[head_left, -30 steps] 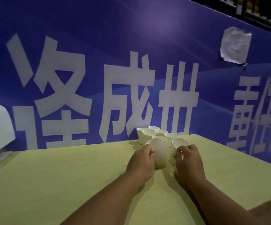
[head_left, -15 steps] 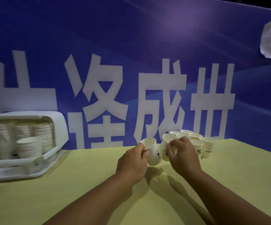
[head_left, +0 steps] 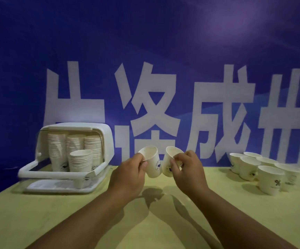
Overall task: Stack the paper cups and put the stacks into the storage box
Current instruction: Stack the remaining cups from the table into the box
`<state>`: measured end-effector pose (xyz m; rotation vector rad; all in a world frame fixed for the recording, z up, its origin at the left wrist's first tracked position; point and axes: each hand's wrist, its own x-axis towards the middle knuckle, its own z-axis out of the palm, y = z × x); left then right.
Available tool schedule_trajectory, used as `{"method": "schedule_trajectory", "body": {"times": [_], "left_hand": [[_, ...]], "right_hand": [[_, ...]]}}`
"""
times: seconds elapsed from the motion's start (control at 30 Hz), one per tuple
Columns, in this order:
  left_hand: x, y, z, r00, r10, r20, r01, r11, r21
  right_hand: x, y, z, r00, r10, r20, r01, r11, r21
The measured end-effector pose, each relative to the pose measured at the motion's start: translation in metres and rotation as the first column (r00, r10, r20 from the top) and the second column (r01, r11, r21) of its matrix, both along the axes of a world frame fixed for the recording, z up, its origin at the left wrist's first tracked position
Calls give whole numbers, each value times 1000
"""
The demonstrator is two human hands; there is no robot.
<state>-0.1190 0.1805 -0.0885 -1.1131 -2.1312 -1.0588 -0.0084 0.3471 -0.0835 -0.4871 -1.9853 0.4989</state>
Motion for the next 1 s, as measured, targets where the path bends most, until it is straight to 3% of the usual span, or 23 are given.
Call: {"method": "schedule_trajectory", "body": {"times": [0.17,0.3,0.4,0.6,0.8,1.0], "left_hand": [[-36,-41,16,994,84,-76,-82,996,36],[-62,-77,22,983,151,-106,-128,972,195],[-85,-104,18,976,207,-67,-178,936,303],[-111,-132,25,929,370,-10,-340,863,374],[-122,-139,21,873,487,-31,-481,869,115],[-127,-146,31,805,593,-21,-590,796,-136]], "right_hand": [[-44,-33,7,996,83,-35,-84,996,-23],[-75,-59,14,985,144,-90,-150,987,-54],[-97,-77,18,972,196,-132,-205,977,-61],[-142,-119,36,939,251,-235,-288,947,-139],[-173,-148,45,894,299,-334,-391,884,-256],[-173,-148,49,884,376,-279,-432,884,-179]]}}
